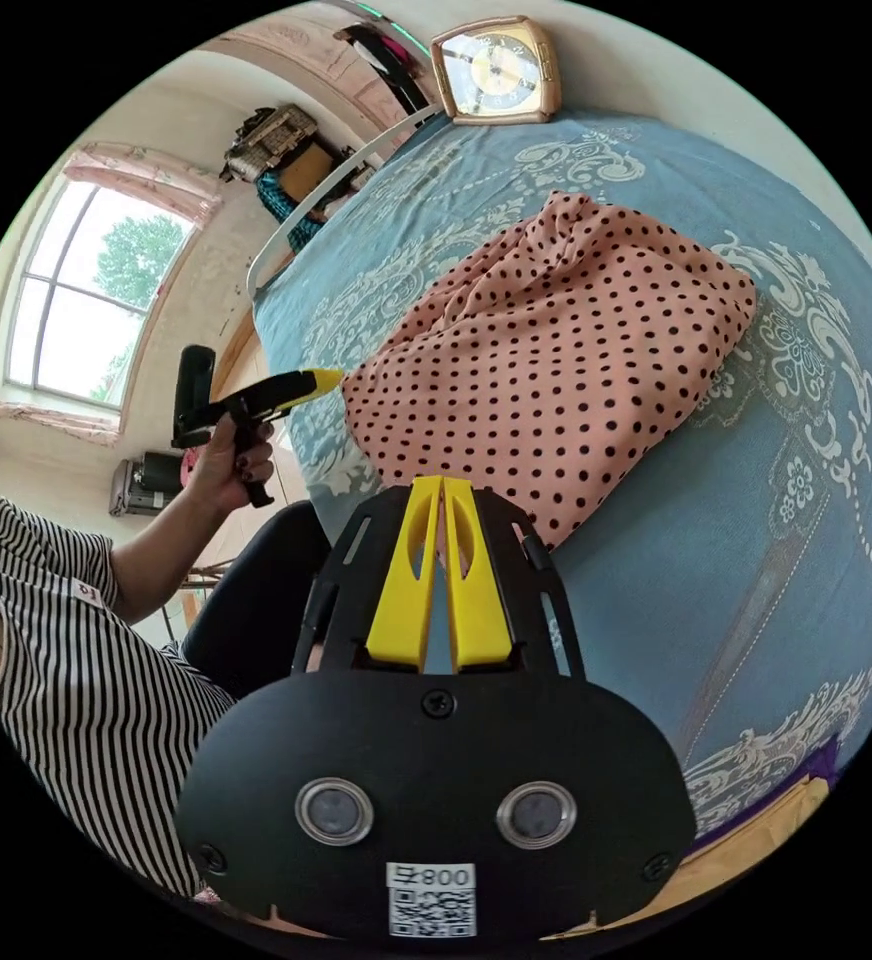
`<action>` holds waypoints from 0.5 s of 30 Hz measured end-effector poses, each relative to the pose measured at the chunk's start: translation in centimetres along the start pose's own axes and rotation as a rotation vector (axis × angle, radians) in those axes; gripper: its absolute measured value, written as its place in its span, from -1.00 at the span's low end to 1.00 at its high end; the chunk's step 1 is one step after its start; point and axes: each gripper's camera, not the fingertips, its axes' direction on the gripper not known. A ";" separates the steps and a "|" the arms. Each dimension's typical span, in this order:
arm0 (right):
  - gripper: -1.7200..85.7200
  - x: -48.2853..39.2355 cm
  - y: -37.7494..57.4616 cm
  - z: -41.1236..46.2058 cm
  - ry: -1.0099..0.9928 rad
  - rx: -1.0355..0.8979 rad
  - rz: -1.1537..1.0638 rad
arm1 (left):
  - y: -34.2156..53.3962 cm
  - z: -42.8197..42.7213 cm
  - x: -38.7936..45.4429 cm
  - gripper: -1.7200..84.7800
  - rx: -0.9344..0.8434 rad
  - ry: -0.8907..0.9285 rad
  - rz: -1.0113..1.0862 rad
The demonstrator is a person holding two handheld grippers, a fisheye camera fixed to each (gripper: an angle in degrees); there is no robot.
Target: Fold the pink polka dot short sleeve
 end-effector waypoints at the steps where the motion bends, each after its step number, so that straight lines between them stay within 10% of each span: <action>1: -0.90 -1.5 0.5 0.3 0.028 -0.020 -0.024 | 0.1 0.1 -0.1 -0.93 -0.005 0.025 -0.006; 15: -0.82 -13.0 8.8 3.4 0.459 -0.108 -0.203 | 1.4 -0.6 3.0 -0.95 -0.044 0.002 0.002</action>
